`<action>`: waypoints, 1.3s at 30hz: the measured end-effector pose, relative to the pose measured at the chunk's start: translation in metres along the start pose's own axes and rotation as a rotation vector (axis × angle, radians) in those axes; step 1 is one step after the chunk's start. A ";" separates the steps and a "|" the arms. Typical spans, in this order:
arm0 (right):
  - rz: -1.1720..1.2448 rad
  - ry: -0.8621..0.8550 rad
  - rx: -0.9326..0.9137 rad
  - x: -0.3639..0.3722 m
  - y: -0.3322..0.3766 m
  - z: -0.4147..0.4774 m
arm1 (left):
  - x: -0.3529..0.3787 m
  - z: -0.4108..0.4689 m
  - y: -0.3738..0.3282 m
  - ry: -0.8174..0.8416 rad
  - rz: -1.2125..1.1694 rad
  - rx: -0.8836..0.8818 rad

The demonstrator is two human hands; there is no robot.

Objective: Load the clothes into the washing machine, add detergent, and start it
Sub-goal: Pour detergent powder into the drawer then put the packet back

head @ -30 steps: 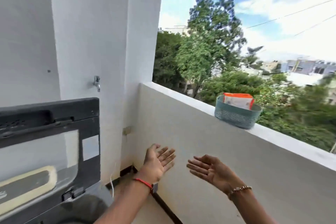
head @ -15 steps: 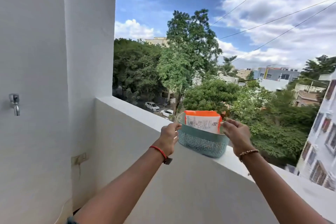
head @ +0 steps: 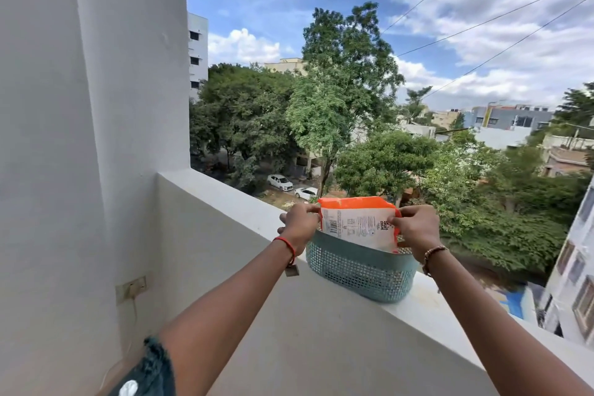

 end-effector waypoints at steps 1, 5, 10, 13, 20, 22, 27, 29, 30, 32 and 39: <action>0.031 -0.023 -0.010 -0.003 0.002 0.000 | 0.000 0.002 0.000 0.000 -0.007 -0.006; 0.115 -0.072 -0.179 -0.014 0.044 -0.014 | -0.011 0.003 -0.018 -0.046 -0.096 0.038; 0.190 -0.074 -0.476 -0.029 0.135 -0.071 | -0.077 -0.034 -0.085 -0.081 -0.380 0.265; 0.262 0.003 -0.550 -0.025 0.168 -0.117 | -0.131 -0.079 -0.110 -0.090 -0.448 0.357; 0.382 0.442 -0.447 0.056 0.175 -0.269 | -0.269 -0.224 -0.049 -0.185 -0.445 0.198; 0.366 0.579 -0.393 0.091 0.161 -0.323 | -0.309 -0.277 -0.013 -0.244 -0.453 0.121; 0.316 0.905 -0.202 0.171 0.108 -0.473 | -0.397 -0.420 0.085 -0.425 -0.502 -0.099; 0.292 1.011 -0.113 0.197 0.083 -0.534 | -0.426 -0.476 0.117 -0.507 -0.499 -0.165; 0.280 1.054 -0.073 0.209 0.071 -0.562 | -0.438 -0.502 0.132 -0.545 -0.500 -0.197; 0.266 1.126 -0.010 0.229 0.050 -0.612 | -0.458 -0.552 0.162 -0.618 -0.505 -0.268; 0.166 1.372 0.169 0.273 -0.032 -0.728 | -0.496 -0.672 0.237 -0.808 -0.581 -0.471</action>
Point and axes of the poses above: each hand's wrist, its own z-axis towards the middle knuckle, its own x-axis out of the palm, y = z × x, the point moved 9 cm from there along z, towards the middle knuckle, and after that the axes turned 7 degrees about x, right-handed, at the moved point
